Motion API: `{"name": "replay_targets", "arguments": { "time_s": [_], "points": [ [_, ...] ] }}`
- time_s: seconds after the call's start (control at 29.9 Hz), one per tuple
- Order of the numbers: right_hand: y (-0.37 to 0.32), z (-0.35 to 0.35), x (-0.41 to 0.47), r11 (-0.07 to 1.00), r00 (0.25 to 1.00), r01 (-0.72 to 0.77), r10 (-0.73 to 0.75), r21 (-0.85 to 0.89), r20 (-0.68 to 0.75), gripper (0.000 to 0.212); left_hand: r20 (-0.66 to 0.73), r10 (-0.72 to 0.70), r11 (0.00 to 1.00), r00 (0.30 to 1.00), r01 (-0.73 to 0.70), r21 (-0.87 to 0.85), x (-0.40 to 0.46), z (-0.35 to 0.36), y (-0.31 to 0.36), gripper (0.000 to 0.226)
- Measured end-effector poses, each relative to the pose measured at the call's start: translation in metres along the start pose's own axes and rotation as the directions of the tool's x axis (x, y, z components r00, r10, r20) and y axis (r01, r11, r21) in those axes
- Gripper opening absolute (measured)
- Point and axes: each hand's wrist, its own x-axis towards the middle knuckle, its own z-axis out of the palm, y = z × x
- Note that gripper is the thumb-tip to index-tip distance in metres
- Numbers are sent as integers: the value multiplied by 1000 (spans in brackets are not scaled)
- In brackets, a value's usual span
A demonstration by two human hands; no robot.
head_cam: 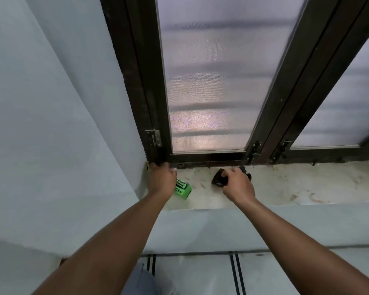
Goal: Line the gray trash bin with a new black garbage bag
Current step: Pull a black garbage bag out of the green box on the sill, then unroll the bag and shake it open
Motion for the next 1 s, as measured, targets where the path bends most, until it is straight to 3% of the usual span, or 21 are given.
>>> {"name": "replay_targets", "arguments": {
  "time_s": [0.1, 0.17, 0.27, 0.33, 0.37, 0.43, 0.5, 0.57, 0.63, 0.73, 0.8, 0.87, 1.0],
  "points": [
    [6, 10, 8, 992, 996, -34, 44, -124, 73, 57, 41, -198, 976, 979, 201, -82, 5, 3, 2, 54],
    [10, 13, 11, 993, 996, -29, 38, -112, 82, 52, 63, -236, 961, 970, 243, -133, 3, 2, 6, 56],
    [11, 11, 17, 1000, 999, 23, -24, 18, 38, 35, 12, -171, 975, 985, 171, -140, -7, 2, 8, 54],
    [6, 6, 18, 977, 999, 23, -32, 214, 36, 29, -76, -60, 996, 995, 54, -74, -17, 3, 8, 48],
    [2, 2, 16, 920, 996, -28, -5, 391, 84, 26, -113, 20, 999, 993, -25, -41, -23, 3, 9, 46],
    [-7, -7, 9, 650, 965, -194, -9, 735, 262, 22, -106, 196, 973, 975, -207, -102, -32, 4, 15, 50],
    [-11, -15, 3, 437, 932, -274, -101, 857, 349, 25, 22, 331, 866, 943, -295, -404, -30, 3, 26, 64],
    [-8, -23, -3, 346, 902, -303, -195, 888, 384, 30, 251, 394, 703, 884, -114, -702, -29, -2, 38, 79],
    [-3, -28, -6, 284, 879, -343, -238, 895, 413, 31, 403, 427, 606, 810, 74, -792, -28, -4, 44, 72],
    [4, -33, -13, 354, 935, -272, -122, 895, 333, 21, 413, 406, 570, 815, 127, -812, -33, -1, 50, 44],
    [13, -35, -18, 377, 969, -210, -42, 902, 243, 16, 408, 348, 488, 844, 208, -847, -38, 1, 55, 38],
    [22, -38, -26, 345, 977, -187, -30, 920, 210, 21, 395, 308, 448, 865, 235, -863, -45, 4, 60, 35],
    [36, -42, -41, 358, 971, -196, -56, 913, 231, 31, 397, 188, 448, 899, 281, -849, -56, 9, 68, 5]
  ]
}}
